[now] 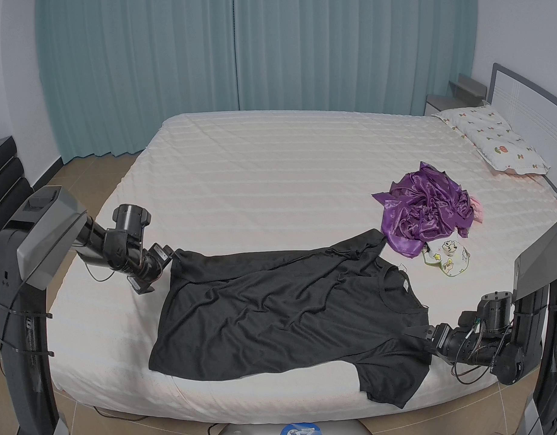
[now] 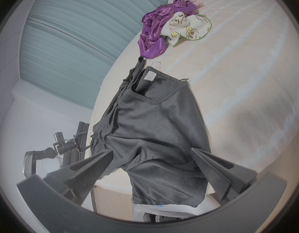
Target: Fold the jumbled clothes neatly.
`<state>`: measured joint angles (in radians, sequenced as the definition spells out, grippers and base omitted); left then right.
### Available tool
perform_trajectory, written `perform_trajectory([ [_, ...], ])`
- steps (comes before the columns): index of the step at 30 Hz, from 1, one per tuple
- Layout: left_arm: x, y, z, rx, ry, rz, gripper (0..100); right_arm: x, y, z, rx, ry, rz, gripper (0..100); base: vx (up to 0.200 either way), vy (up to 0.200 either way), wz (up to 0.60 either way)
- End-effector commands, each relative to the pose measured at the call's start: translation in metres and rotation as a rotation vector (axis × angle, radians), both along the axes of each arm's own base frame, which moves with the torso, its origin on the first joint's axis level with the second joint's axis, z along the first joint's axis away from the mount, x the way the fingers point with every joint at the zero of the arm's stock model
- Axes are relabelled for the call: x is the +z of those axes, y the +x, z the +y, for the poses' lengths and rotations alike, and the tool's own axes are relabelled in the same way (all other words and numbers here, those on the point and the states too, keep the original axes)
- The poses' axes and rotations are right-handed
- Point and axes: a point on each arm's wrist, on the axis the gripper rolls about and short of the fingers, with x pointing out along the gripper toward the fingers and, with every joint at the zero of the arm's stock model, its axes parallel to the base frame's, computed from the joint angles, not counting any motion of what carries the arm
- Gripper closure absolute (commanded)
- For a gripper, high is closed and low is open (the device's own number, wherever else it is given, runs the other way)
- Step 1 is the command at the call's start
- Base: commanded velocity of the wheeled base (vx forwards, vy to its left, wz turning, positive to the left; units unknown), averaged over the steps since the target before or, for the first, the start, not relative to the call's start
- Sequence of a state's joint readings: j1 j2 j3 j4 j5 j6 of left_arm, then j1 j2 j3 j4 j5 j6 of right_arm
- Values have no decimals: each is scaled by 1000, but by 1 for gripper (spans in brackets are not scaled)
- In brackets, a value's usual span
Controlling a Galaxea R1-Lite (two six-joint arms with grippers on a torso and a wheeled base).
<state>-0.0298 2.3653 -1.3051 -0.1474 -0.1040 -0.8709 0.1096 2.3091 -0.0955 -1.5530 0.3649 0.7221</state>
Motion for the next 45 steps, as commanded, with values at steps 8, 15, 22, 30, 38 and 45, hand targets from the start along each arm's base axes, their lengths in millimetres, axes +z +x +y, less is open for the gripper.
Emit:
perform_trajectory([
  [8, -9, -161, 3, -190, 20, 124, 0, 1, -3, 4, 17, -3, -2, 0, 0, 0, 0],
  [15, -19, -176, 4, -187, 25, 132, 0, 0, -3, 4, 16, -3, 0, 0, 0, 0, 0],
  [22, -25, -176, 1, -198, 33, 126, 0, -1, -1, 6, 24, -2, -3, 0, 0, 0, 0],
  [30, -37, -173, -15, -215, 117, 141, 0, -1, 0, 7, 24, -3, -10, 0, 0, 0, 0],
  [38, -39, -173, -19, -210, 130, 116, 100, -10, 0, 7, 0, -69, 9, 0, 0, 0, 0],
  [45, -24, -180, 5, -110, 130, 85, 100, -20, 21, 8, -67, -131, -45, 0, 0, 0, 0],
])
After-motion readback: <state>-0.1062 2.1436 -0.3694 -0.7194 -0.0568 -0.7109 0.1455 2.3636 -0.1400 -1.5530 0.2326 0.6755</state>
